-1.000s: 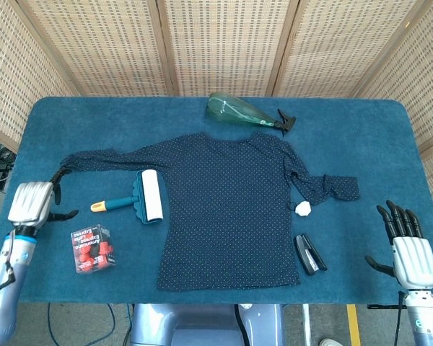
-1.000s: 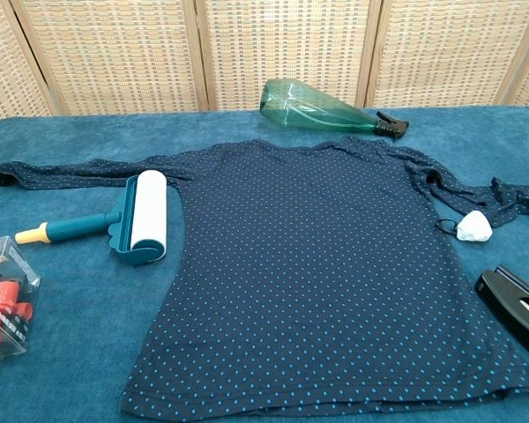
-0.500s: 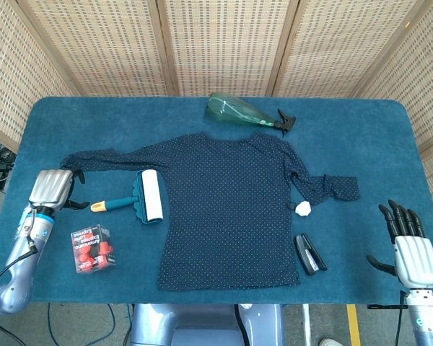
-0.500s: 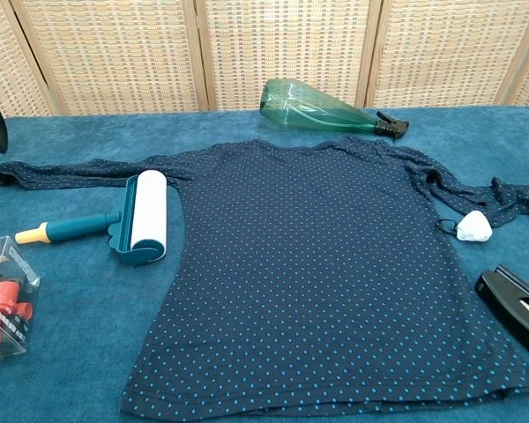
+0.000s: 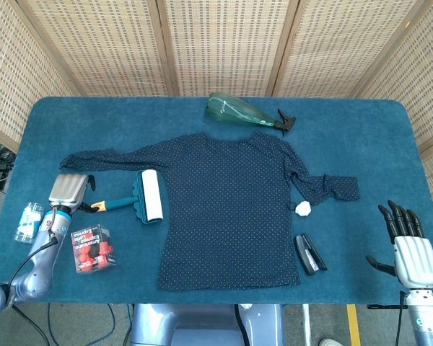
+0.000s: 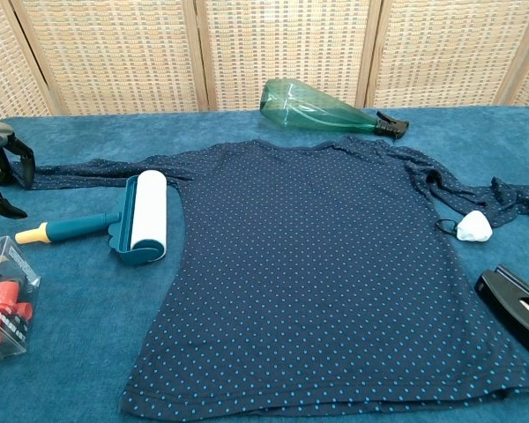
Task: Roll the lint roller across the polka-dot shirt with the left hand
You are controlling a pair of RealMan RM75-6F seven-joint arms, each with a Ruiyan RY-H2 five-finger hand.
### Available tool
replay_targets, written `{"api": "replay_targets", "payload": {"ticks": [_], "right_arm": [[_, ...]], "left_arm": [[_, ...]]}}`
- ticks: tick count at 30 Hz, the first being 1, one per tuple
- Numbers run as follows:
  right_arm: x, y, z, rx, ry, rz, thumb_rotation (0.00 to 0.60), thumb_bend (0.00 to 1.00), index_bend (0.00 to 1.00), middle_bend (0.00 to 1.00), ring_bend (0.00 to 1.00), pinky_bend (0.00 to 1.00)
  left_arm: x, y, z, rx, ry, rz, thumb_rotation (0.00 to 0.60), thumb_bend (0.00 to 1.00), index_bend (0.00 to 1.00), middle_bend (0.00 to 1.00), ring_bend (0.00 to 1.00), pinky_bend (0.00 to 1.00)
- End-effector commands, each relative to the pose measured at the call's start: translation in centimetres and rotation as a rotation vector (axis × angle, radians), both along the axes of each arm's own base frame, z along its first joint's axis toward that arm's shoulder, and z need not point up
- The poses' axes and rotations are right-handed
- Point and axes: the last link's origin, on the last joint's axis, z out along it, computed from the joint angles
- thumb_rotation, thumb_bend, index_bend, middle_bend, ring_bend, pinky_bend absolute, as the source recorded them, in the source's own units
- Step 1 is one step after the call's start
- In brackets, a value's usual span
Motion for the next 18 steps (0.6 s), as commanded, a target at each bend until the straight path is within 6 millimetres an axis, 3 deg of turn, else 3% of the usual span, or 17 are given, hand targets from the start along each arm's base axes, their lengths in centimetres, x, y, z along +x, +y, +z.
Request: {"api": "replay_targets", "payload": {"ticks": [1,18], "right_arm": [[0.0,0.0,0.0,0.001,0.0,0.0,0.6,0.11,0.0,0.0,0.0,0.0],[-0.1,-0.1,-0.3,0.013,-0.002,-0.003,0.6,0.11,0.0,0.0,0.0,0.0]], "left_arm": [[0.0,0.3,-0.7,-0.016,0.001,0.014,0.6,0.14,0.48,0.81,0.71,0.7],[0.7,1.5,-3.8,-0.074,0.013,0.027,0.6,0.2,0.47,0.81,0.71,0.7]]}}
